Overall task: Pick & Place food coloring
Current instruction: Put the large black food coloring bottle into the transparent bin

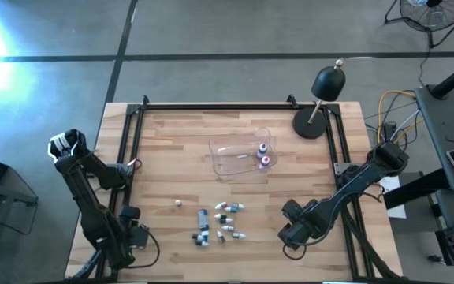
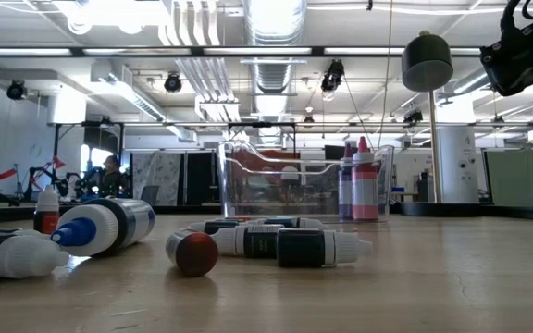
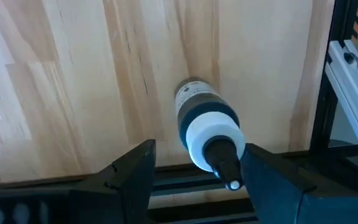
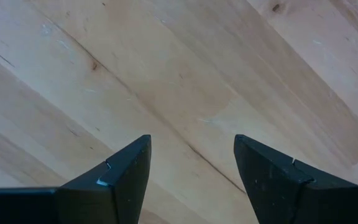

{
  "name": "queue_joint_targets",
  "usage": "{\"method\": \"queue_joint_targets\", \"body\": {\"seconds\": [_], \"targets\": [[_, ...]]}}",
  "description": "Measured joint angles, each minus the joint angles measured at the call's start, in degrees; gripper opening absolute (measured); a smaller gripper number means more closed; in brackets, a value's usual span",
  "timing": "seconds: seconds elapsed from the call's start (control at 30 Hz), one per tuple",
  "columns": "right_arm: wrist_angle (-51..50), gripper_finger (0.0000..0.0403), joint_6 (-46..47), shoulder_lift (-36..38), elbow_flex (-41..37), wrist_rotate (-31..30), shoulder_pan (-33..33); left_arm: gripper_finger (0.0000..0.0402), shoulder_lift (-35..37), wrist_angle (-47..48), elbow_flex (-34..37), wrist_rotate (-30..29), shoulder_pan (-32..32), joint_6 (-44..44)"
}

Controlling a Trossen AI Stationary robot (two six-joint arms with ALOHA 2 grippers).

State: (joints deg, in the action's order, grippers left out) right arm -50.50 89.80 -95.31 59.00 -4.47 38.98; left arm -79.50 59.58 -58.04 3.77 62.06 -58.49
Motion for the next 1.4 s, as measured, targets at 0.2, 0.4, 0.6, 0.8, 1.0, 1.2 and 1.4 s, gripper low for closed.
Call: {"method": "queue_joint_targets", "body": {"seconds": [0.2, 0.4, 0.6, 0.8, 1.0, 1.2, 1.4], "targets": [[0.0, 0.0224, 0.0, 0.0, 0.0, 0.0, 0.0, 0.0178, 0.0, 0.0, 0.0, 0.1, 0.0, -1.3], [0.0, 0.0224, 0.3, 0.0, 0.0, 0.2, 0.0, 0.0154, 0.0, -0.5, 0.0, 0.1, 0.0, -2.1], [0.0, 0.0224, 1.3, 0.0, 0.0, 0.2, 0.0, 0.0152, 0.0, -3.9, 0.0, 0.1, 0.0, -4.7], [0.1, 0.0224, 1.6, 0.0, 0.1, 0.2, 0.0, 0.0151, 0.0, -4.2, 0.0, 0.1, 0.0, -7.9], [0.1, 0.0224, 1.7, 0.0, 0.1, 0.1, 0.0, 0.0151, 0.0, -4.2, -0.2, -0.2, 0.0, -9.4], [0.1, 0.0224, 1.7, 0.0, 0.1, 0.0, 0.0, 0.0151, 0.0, -3.9, -0.2, -2.1, 0.0, -12.0], [0.0, 0.0224, 1.7, 0.0, 0.0, 0.0, 0.0, 0.0134, 0.0, -3.7, -0.2, -2.2, 0.0, -12.5]]}}
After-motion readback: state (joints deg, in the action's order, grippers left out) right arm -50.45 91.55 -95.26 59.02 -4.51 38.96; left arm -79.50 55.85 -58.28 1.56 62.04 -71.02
